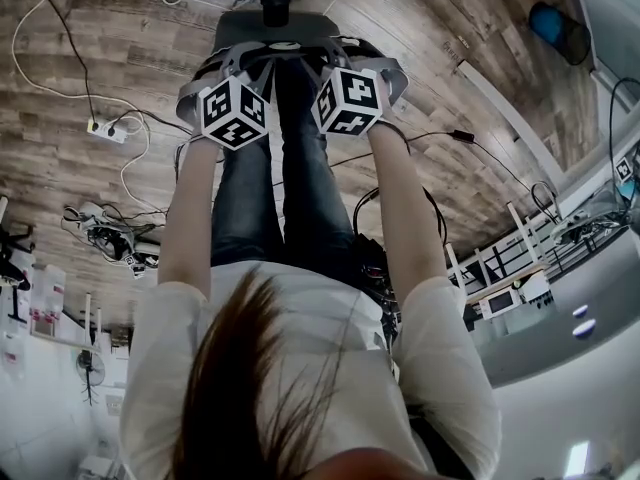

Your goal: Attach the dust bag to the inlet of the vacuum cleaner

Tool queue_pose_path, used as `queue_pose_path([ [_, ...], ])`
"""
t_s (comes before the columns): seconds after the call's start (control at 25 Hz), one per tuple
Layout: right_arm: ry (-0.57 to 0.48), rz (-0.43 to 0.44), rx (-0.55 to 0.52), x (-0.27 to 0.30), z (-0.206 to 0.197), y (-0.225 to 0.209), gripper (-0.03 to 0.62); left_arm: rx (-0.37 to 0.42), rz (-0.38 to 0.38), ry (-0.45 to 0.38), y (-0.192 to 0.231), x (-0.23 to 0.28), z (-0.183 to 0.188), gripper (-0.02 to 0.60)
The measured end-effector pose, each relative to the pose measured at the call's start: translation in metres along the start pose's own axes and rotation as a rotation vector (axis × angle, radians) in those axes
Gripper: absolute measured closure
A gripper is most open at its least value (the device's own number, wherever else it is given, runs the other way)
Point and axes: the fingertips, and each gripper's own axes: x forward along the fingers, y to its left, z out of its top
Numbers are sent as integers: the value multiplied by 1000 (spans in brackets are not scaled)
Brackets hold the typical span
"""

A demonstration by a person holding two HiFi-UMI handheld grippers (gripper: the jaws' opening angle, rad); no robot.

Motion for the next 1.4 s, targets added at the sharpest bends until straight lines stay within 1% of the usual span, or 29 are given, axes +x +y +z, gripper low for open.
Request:
queue_pose_path([
  [0.12, -7, 16, 30, 11, -2, -2, 563, -10, 5, 26, 4, 8, -6, 523],
  [0.2, -7, 33, 52, 16, -4, -1, 563, -19, -5, 30, 4, 12, -10, 523],
  [0.28, -6, 50, 54, 15, -4, 0, 563, -30, -23, 19, 2, 12, -10, 523],
  [0.36, -13, 66, 37, 5, -1, 3, 562, -23, -38, -4, -2, 6, -5, 525],
  [0.48, -25, 91, 13, -17, -3, 12, 562, 7, -64, -35, -17, -6, 9, 529],
  [0.64, -64, 144, 27, -48, -12, 25, 562, 46, -109, -70, -40, -22, 33, 532],
  [0.72, -68, 168, 20, -68, -16, 30, 560, 67, -139, -102, -53, -31, 49, 535],
  [0.84, -53, 183, 4, -102, -20, 38, 560, 89, -182, -163, -71, -48, 73, 538],
  [0.92, -50, 190, 42, -125, -20, 45, 560, 108, -208, -202, -83, -61, 87, 538],
  [1.0, -51, 188, 102, -143, -19, 52, 560, 127, -226, -227, -93, -72, 97, 538],
  [1.04, -53, 175, 127, -147, -19, 53, 559, 133, -226, -229, -95, -75, 99, 538],
  [1.12, -55, 134, 145, -139, -20, 51, 559, 127, -199, -208, -93, -72, 93, 538],
  [1.28, -87, 90, 111, -88, -14, 38, 559, 77, -97, -118, -66, -52, 56, 538],
  [1.4, -124, 64, 129, -51, 0, 25, 557, 43, -28, -66, -40, -41, 27, 537],
])
